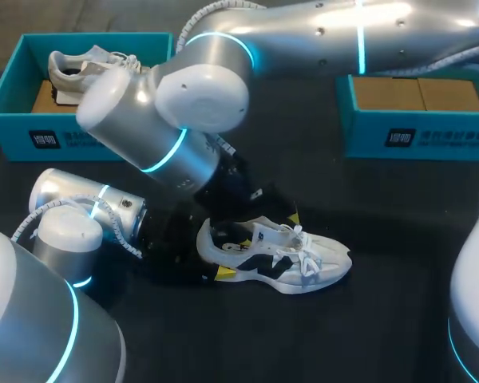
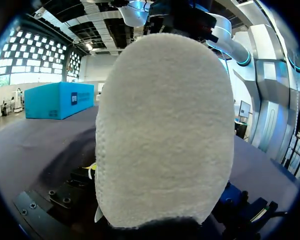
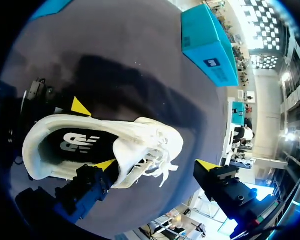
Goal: Take the shoe out of the shoebox, open the shoe tongue, remove and reinsert the insole, then place the shoe into the shoebox
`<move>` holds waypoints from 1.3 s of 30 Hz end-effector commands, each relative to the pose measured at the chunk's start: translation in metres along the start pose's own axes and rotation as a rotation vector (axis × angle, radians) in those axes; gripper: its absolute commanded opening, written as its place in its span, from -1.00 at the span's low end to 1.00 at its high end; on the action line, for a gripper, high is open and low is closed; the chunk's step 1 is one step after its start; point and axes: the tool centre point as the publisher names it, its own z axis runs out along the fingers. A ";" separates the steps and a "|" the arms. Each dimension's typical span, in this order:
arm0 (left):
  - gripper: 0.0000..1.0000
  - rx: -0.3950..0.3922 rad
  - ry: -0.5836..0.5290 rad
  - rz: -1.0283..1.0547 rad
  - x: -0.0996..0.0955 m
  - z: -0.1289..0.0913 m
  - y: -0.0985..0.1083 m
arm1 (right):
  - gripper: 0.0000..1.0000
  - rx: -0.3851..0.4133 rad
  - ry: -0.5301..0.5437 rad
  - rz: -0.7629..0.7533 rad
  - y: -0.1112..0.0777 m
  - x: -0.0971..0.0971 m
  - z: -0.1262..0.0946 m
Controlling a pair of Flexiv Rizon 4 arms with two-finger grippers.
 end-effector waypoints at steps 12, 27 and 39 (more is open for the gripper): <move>-1.00 -0.002 -0.002 -0.001 -0.001 0.001 0.002 | 1.00 0.015 0.129 0.527 0.001 0.006 0.011; -1.00 -0.002 -0.002 -0.001 -0.001 0.001 0.002 | -0.19 0.016 0.159 0.548 -0.007 0.013 0.010; -1.00 -0.002 -0.002 -0.001 -0.001 0.001 0.002 | -0.53 0.015 0.157 0.539 -0.001 0.000 0.014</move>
